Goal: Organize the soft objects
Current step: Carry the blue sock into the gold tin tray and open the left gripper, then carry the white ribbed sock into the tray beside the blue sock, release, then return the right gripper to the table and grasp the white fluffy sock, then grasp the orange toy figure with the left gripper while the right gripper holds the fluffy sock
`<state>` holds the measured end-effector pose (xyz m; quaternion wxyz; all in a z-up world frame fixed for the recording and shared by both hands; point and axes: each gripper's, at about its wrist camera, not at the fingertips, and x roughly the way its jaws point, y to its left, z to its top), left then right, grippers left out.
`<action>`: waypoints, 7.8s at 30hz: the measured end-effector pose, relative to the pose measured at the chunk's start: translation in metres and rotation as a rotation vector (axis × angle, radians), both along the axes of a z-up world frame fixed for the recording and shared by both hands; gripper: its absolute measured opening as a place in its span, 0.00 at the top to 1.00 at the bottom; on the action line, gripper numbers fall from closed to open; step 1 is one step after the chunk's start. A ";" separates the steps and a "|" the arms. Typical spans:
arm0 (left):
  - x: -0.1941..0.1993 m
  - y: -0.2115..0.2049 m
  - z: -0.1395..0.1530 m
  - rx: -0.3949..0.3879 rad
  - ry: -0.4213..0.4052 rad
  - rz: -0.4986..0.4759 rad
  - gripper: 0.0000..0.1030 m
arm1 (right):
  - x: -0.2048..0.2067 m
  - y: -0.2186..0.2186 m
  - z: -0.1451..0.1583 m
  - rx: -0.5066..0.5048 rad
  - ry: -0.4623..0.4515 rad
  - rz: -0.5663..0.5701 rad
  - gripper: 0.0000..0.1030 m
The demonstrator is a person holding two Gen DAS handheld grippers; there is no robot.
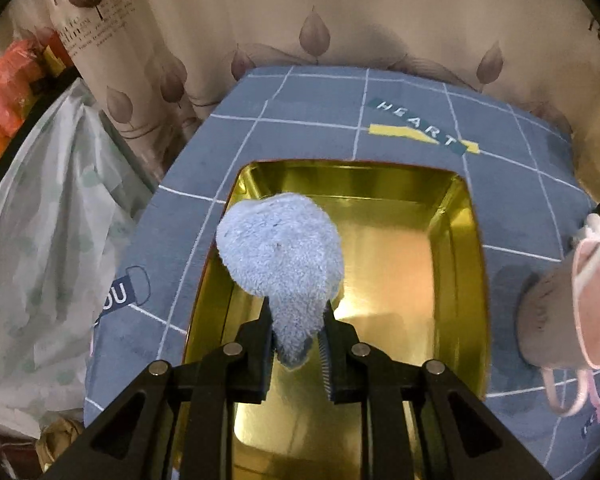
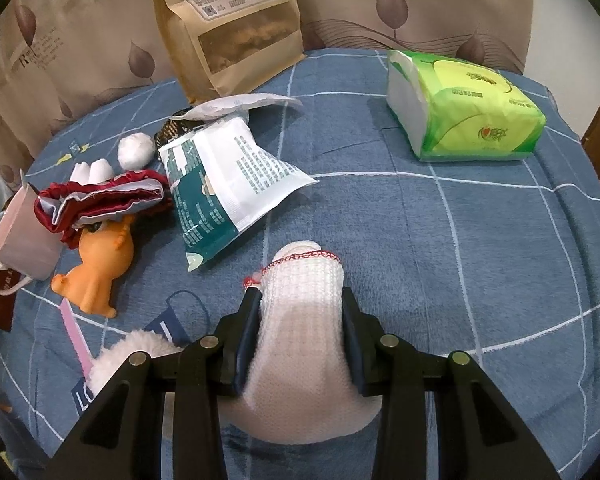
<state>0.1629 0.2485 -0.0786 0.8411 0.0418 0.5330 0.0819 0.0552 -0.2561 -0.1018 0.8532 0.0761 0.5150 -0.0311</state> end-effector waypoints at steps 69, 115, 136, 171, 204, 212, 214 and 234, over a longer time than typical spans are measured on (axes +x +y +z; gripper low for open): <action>-0.089 0.067 0.021 -0.027 -0.174 0.291 0.45 | 0.120 0.417 0.078 0.012 -0.134 0.675 0.71; -0.086 0.069 0.017 -0.047 -0.171 0.280 0.45 | 0.153 0.437 0.071 0.036 -0.136 0.612 0.26; -0.087 0.051 0.020 0.012 -0.176 0.240 0.45 | 0.061 0.155 0.102 -0.068 -0.194 0.236 0.26; -0.108 -0.137 0.046 -0.014 -0.189 -0.263 0.44 | -0.042 0.063 0.009 0.029 -0.071 0.102 0.45; -0.042 -0.350 -0.025 -0.203 0.184 -0.519 0.44 | -0.051 0.018 0.005 0.130 -0.119 0.003 0.46; -0.037 -0.348 -0.035 -0.221 0.198 -0.497 0.56 | -0.050 0.015 0.004 0.149 -0.117 0.001 0.46; -0.037 -0.345 -0.033 -0.251 0.210 -0.495 0.56 | -0.050 0.015 0.004 0.150 -0.117 0.002 0.46; -0.088 -0.314 0.022 -0.258 0.138 -0.582 0.56 | -0.049 0.017 0.003 0.128 -0.116 0.010 0.46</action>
